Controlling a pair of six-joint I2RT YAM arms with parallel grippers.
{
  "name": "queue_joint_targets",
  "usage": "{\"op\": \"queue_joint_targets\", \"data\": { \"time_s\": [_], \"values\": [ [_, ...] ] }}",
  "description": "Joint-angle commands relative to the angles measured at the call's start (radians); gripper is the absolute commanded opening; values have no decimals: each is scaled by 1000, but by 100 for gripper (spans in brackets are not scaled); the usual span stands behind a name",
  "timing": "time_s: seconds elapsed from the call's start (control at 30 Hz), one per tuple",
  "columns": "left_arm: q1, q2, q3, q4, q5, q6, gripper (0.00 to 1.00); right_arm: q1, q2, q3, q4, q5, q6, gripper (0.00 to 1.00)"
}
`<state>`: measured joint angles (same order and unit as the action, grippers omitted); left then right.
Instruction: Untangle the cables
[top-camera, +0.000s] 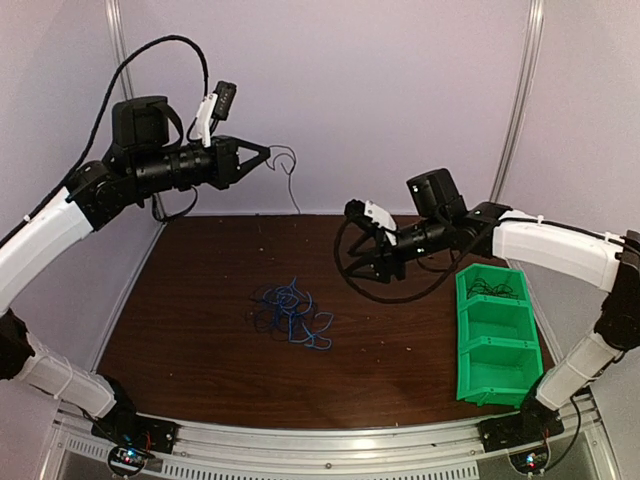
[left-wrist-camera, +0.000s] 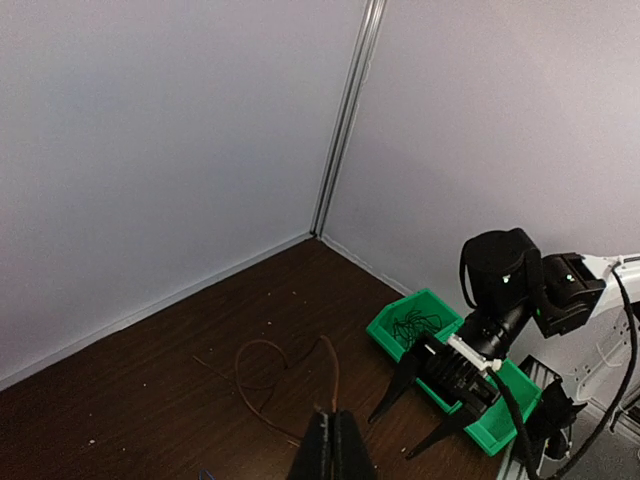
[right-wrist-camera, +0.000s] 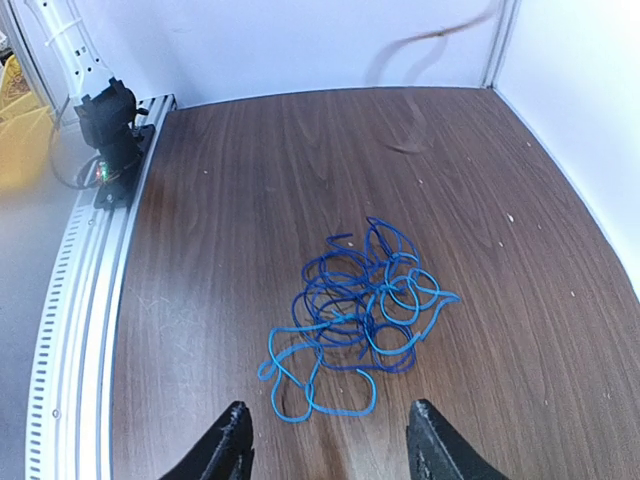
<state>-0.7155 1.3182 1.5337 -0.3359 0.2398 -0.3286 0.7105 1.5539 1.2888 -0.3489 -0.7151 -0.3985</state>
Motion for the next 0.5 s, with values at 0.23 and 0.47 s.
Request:
{"op": "queue_joint_targets", "data": {
  "time_s": [0.23,0.47],
  "values": [
    [-21,48,-154,205,118,-57,0,-150,-154,-1,-74,16,65,54],
    [-53,103,-186,273,148,-84,0,-149,-129,170,-79,-31,121,58]
  ]
}}
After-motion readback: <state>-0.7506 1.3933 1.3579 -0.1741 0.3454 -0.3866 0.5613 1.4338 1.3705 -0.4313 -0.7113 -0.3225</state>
